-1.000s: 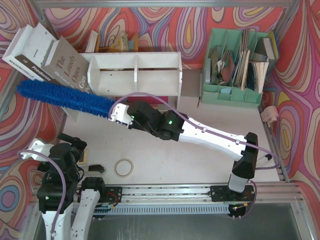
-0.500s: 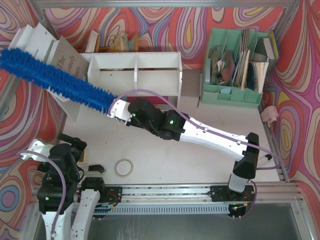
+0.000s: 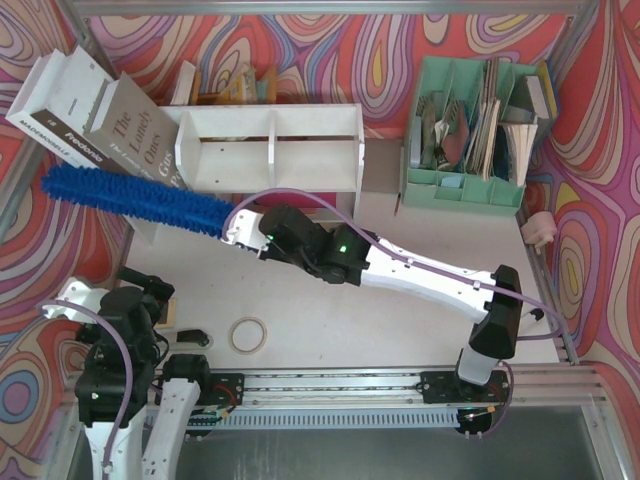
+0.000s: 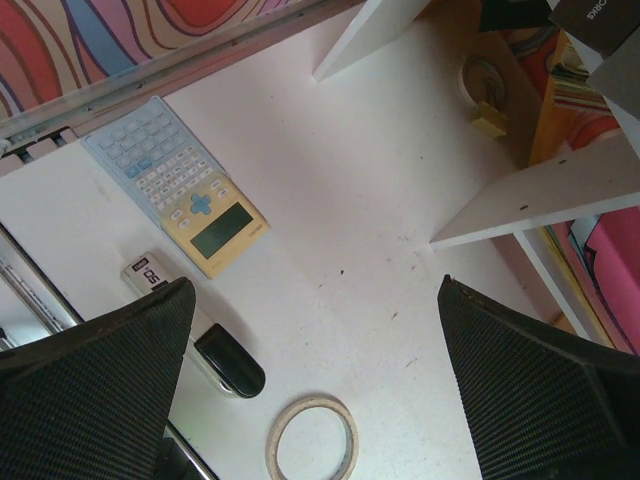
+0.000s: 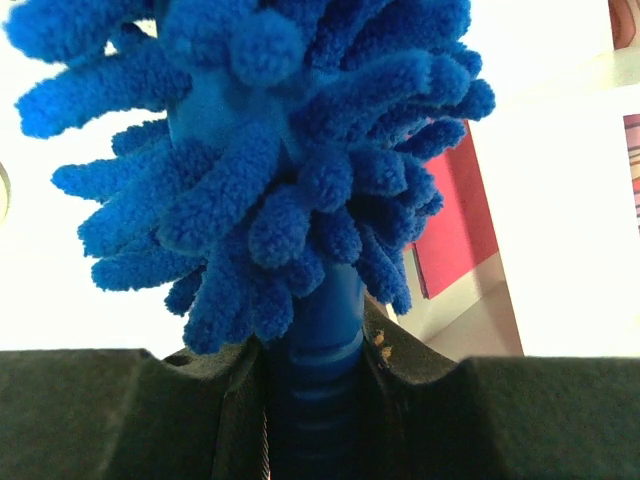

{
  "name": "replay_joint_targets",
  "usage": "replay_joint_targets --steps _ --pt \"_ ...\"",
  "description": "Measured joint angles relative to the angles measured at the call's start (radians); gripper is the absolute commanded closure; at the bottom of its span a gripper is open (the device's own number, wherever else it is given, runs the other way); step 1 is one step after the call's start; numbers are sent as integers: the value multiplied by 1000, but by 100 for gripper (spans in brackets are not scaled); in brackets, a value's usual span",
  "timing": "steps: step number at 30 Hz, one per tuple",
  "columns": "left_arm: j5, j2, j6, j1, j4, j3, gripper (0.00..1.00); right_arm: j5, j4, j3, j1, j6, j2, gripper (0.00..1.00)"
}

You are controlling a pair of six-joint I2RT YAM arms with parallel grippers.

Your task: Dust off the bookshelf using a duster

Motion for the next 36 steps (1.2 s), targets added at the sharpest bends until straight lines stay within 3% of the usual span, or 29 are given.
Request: replay_joint_targets --steps 15,21,29,36 --pt "2 5 4 0 0 0 2 -20 13 34 -4 7 -76 100" --pt "12 12 3 0 0 0 2 -24 21 124 -8 17 -78 100" --pt "15 13 3 0 0 0 2 14 51 330 -30 16 5 100" --pt "15 11 4 0 0 0 2 11 41 359 -66 19 119 100"
